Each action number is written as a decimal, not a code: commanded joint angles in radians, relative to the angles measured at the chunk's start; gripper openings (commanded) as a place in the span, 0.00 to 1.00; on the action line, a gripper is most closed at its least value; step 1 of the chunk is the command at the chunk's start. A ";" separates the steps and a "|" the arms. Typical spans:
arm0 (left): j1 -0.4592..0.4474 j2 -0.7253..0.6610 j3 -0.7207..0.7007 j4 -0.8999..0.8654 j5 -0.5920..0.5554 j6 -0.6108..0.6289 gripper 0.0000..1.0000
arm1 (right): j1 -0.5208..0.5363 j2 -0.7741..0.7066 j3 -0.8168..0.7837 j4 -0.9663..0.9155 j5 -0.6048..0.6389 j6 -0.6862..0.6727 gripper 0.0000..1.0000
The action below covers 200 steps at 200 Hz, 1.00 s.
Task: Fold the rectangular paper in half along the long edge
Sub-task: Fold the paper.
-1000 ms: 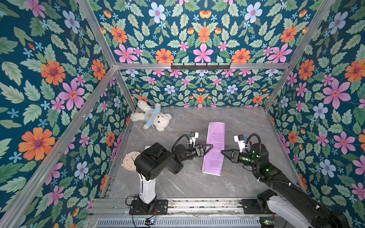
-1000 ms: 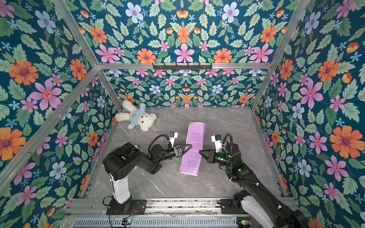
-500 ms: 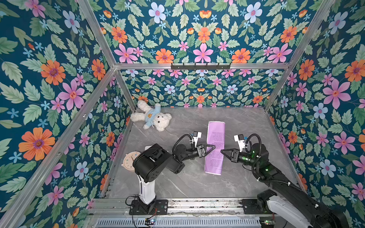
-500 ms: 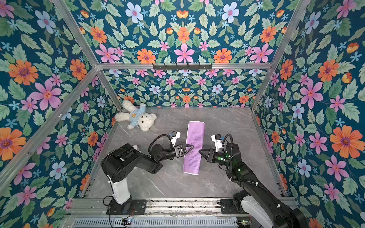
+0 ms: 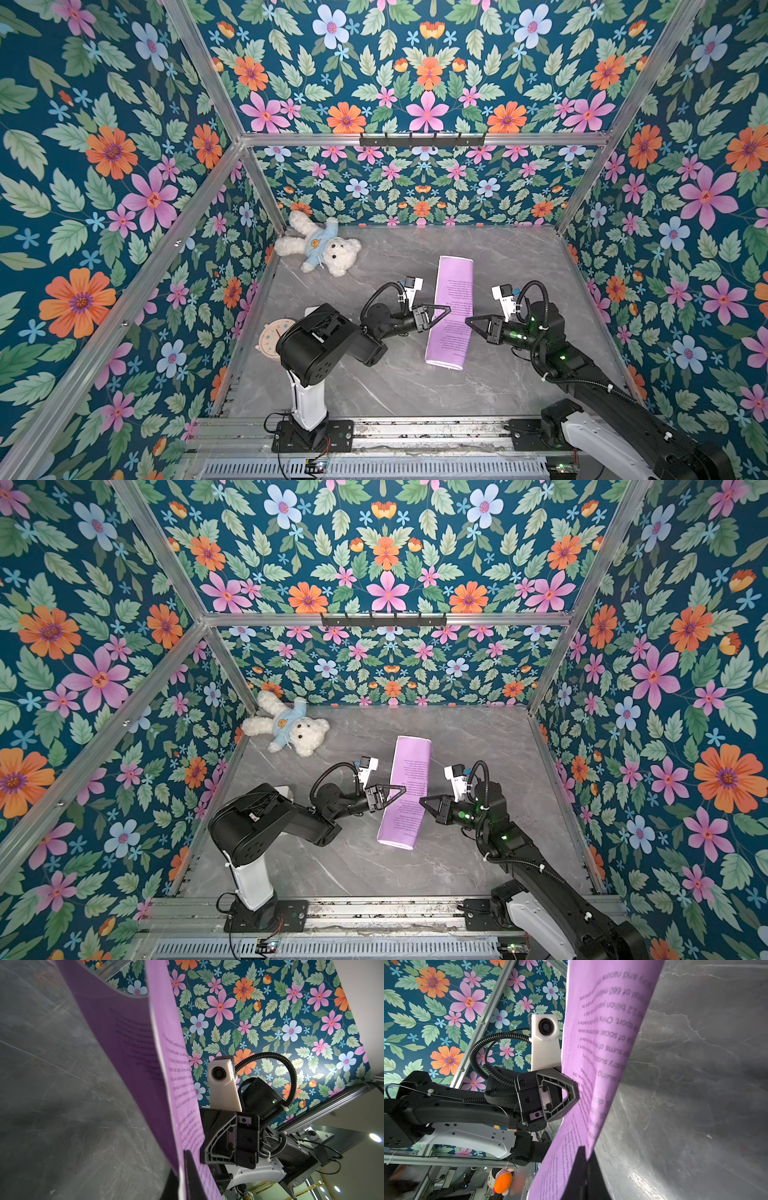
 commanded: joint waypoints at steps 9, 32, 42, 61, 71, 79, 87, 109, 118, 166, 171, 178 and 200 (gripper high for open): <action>-0.001 0.006 0.006 0.134 0.017 0.028 0.00 | 0.003 0.005 0.023 0.011 -0.033 -0.001 0.20; -0.006 0.004 0.008 0.134 0.030 0.047 0.00 | 0.003 0.017 0.036 0.046 -0.045 0.014 0.16; -0.010 0.000 0.008 0.133 0.035 0.057 0.00 | 0.003 0.022 0.035 0.068 -0.043 0.024 0.10; -0.016 -0.002 0.011 0.134 0.052 0.068 0.00 | 0.003 0.026 0.037 0.087 -0.030 0.032 0.00; -0.021 -0.005 0.011 0.134 0.060 0.075 0.00 | 0.003 0.031 0.045 0.085 -0.023 0.032 0.00; -0.023 -0.007 0.011 0.133 0.064 0.080 0.00 | 0.003 0.039 0.053 0.074 -0.013 0.026 0.00; -0.026 -0.011 0.011 0.134 0.070 0.086 0.00 | 0.003 0.050 0.060 0.068 -0.007 0.022 0.03; -0.030 -0.023 0.007 0.134 0.077 0.099 0.00 | 0.002 0.084 0.082 0.056 0.007 0.020 0.09; -0.031 -0.029 0.002 0.134 0.072 0.103 0.00 | 0.002 0.097 0.094 0.055 0.003 0.024 0.00; -0.030 -0.051 -0.020 0.134 0.060 0.138 0.00 | -0.004 0.074 0.122 -0.026 0.061 0.050 0.36; -0.031 -0.050 -0.021 0.134 0.057 0.141 0.00 | -0.006 0.071 0.122 -0.030 0.062 0.057 0.40; -0.031 -0.052 -0.024 0.134 0.048 0.147 0.00 | -0.008 0.068 0.122 -0.032 0.066 0.069 0.45; -0.030 -0.061 -0.029 0.134 0.030 0.165 0.00 | -0.008 0.053 0.115 -0.021 0.061 0.097 0.47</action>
